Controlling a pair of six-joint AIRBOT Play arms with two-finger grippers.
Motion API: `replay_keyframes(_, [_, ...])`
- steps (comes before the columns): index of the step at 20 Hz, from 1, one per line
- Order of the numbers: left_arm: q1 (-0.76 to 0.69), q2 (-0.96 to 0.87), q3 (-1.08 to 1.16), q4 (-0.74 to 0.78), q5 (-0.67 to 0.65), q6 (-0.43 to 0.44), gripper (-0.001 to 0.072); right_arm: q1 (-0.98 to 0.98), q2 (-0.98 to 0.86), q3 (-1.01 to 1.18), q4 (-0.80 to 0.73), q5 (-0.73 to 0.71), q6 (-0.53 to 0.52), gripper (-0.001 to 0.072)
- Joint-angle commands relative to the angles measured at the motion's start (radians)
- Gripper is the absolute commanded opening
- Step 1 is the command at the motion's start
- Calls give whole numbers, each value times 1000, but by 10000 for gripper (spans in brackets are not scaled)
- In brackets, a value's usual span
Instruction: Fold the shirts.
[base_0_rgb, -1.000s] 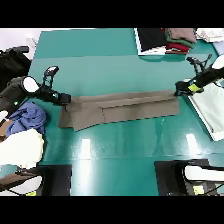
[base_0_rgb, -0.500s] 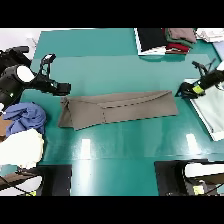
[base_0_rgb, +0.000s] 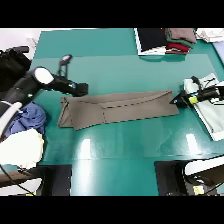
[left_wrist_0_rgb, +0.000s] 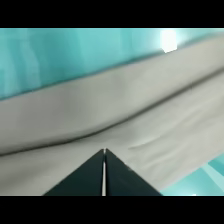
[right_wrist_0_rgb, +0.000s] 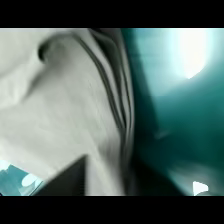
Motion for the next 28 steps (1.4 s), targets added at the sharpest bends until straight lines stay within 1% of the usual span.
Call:
replay_keyframes(1, [-132,-98,5,-76,103,-1,27,83,-25,29,69,-11,-50,19])
replay_keyframes(4, [-215,-234,103,-81,107,0,27,133,24,154,69,80,-44,18])
replay_keyframes(6, [-249,-326,200,-81,106,-1,27,176,104,248,69,119,-9,18])
replay_keyframes(9, [-271,-428,306,-82,64,-1,27,258,222,361,69,118,49,18])
replay_keyframes(10, [-273,-448,322,-86,48,-1,27,291,255,399,69,114,74,18])
replay_keyframes(12, [-273,-469,328,-101,64,-2,27,356,291,466,69,113,99,18])
replay_keyframes(15, [-273,-472,328,-123,91,-2,27,456,309,553,69,113,162,18])
replay_keyframes(16, [-273,-472,328,-124,93,-2,27,488,309,573,69,110,169,18])
replay_keyframes(18, [-270,-472,331,-123,83,-1,27,555,309,604,69,103,193,18])
replay_keyframes(19, [-262,-472,344,-117,56,0,27,583,309,614,69,97,202,18])
replay_keyframes(21, [-225,-447,381,-72,-31,0,27,643,309,623,70,67,222,18])
replay_keyframes(23, [-164,-376,398,39,-106,-2,27,705,306,623,71,26,237,18])
replay_keyframes(24, [-121,-320,398,100,-135,-2,27,745,299,622,82,3,245,18])
replay_keyframes(26, [-20,-198,398,191,-184,-1,28,832,266,623,159,-47,244,18])
replay_keyframes(28, [103,-49,398,261,-211,0,28,949,203,623,208,-131,241,19])
